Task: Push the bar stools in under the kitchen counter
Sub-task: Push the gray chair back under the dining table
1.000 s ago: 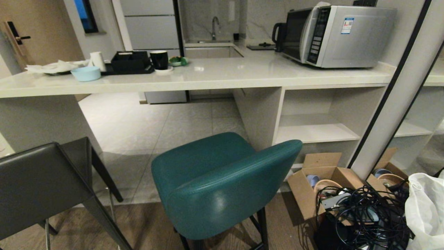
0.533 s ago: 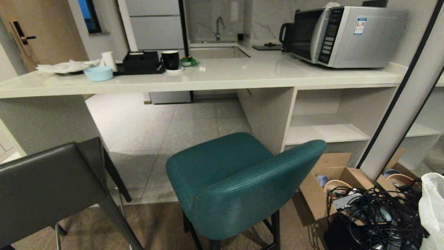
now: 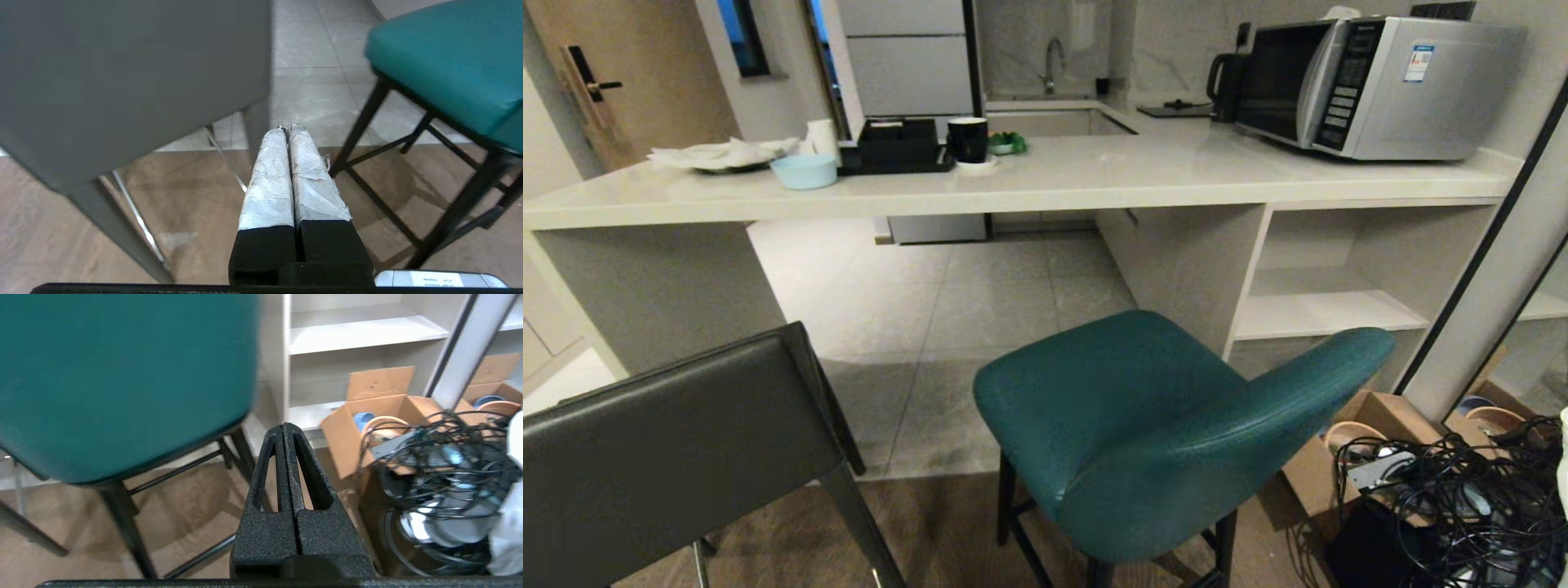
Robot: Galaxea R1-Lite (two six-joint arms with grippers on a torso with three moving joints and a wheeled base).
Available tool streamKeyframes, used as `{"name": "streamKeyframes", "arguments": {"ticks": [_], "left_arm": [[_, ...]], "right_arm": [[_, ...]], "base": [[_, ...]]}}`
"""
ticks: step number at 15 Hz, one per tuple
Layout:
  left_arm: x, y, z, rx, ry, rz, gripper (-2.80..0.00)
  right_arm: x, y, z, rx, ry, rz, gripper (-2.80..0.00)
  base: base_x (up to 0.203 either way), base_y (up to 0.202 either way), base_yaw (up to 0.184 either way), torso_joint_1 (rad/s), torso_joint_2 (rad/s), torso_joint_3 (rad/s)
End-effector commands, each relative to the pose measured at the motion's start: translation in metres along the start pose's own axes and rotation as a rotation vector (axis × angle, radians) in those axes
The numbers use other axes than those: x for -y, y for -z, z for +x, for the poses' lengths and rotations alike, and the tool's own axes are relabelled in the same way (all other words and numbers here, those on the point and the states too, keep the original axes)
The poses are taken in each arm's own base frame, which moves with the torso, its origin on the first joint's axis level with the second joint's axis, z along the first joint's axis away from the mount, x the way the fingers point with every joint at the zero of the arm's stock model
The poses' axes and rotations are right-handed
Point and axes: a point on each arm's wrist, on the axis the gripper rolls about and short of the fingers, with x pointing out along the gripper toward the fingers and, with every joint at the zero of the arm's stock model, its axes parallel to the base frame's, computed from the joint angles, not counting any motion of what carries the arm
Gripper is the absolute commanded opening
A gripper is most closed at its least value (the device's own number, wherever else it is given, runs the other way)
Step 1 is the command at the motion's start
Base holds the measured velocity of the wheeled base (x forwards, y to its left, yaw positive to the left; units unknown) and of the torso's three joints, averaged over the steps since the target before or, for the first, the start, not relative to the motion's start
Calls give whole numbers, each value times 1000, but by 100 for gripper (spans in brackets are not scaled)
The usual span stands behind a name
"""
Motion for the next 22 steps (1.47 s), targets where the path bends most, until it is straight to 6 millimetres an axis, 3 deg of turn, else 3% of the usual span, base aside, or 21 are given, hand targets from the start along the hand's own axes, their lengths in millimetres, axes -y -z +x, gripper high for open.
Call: {"name": "streamKeyframes", "arguments": {"ticks": [1, 11, 17, 22], "left_arm": [[0, 0, 0, -3, -1, 0, -280], [0, 0, 0, -2, -1, 0, -280], [0, 0, 0, -3, -1, 0, -280], [0, 0, 0, -1, -1, 0, -280]], "right_arm": [[0, 0, 0, -2, 0, 0, -280], [0, 0, 0, -2, 0, 0, -280], [0, 0, 0, -2, 0, 0, -280], [0, 0, 0, -2, 0, 1, -280]], "base": [[0, 192, -1, -2, -2, 2], [0, 179, -1, 3, 2, 2], [0, 0, 0, 0, 0, 0], [-158, 0, -1, 0, 2, 2]]}}
